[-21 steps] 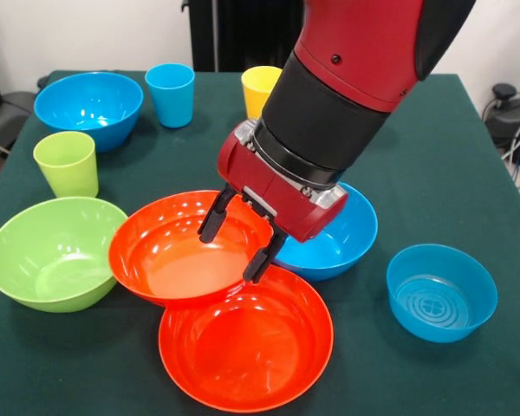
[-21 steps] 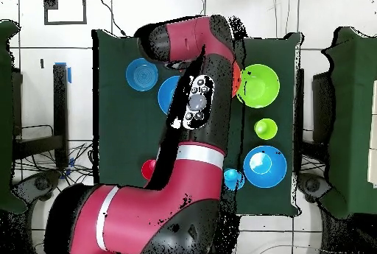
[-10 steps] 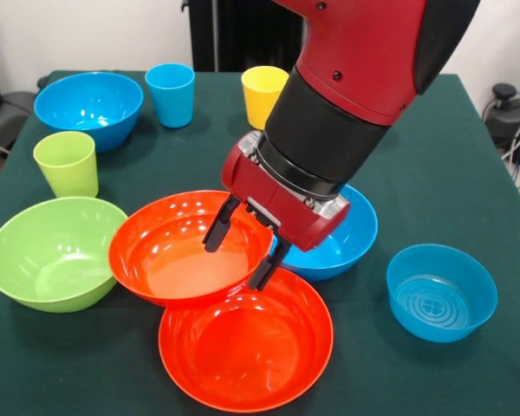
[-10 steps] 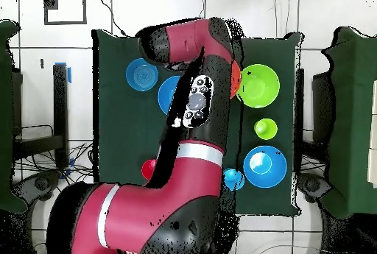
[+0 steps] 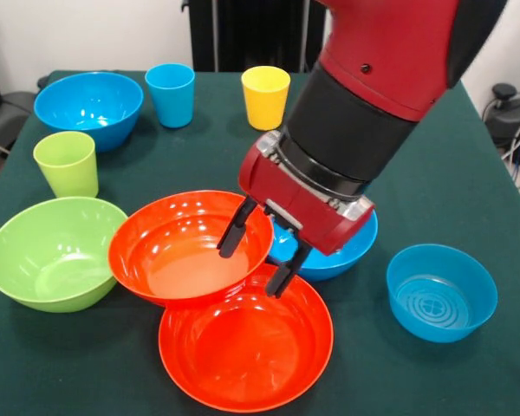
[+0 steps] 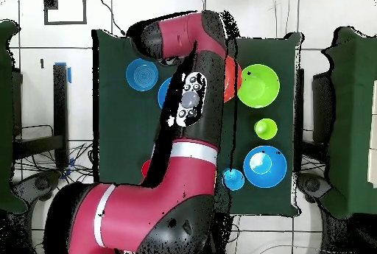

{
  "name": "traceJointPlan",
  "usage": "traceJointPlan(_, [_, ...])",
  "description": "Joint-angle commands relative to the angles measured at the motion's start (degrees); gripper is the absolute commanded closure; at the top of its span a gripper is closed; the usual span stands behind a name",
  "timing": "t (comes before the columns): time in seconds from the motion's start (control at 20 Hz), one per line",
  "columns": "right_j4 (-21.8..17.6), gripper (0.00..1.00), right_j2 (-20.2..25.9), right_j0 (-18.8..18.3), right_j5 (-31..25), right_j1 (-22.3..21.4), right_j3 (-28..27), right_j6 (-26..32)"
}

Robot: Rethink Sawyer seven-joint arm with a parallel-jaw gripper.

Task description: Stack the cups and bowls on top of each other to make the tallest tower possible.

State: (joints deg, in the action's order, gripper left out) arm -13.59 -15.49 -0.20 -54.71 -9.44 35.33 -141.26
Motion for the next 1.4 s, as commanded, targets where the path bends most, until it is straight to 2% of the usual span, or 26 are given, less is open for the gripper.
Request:
traceJointPlan(0.05, [0.61, 0.0, 2.4, 1.79, -16.04, 5.78, -5.81, 2.32])
traceJointPlan(0.1, [1.09, 0.0, 1.3, 1.7, -22.14, 7.75, -8.73, 1.08])
traceJointPlan(0.2, [2.62, 0.0, 0.38, 1.39, -29.53, 10.34, -11.7, -2.1])
traceJointPlan(0.35, [3.47, 0.0, -0.91, 1.16, -33.44, 12.12, -13.28, -5.12])
traceJointPlan(0.5, [2.05, 0.0, -4.02, 1.77, -36.52, 13.32, -15.0, -6.28])
traceJointPlan(0.65, [2.1, 0.0, -4.53, 1.56, -37.46, 14.03, -16.54, -5.99])
traceJointPlan(1.0, [3.04, 0.0, -4.06, 1.4, -33.76, 14.19, -15.69, -6.06])
traceJointPlan(1.2, [3.99, 0.0, -3.72, 1.12, -33.97, 14.55, -16.73, -5.93])
traceJointPlan(1.4, [4.0, 0.0, -3.87, 2.1, -32.15, 12.16, -14.2, -5.76])
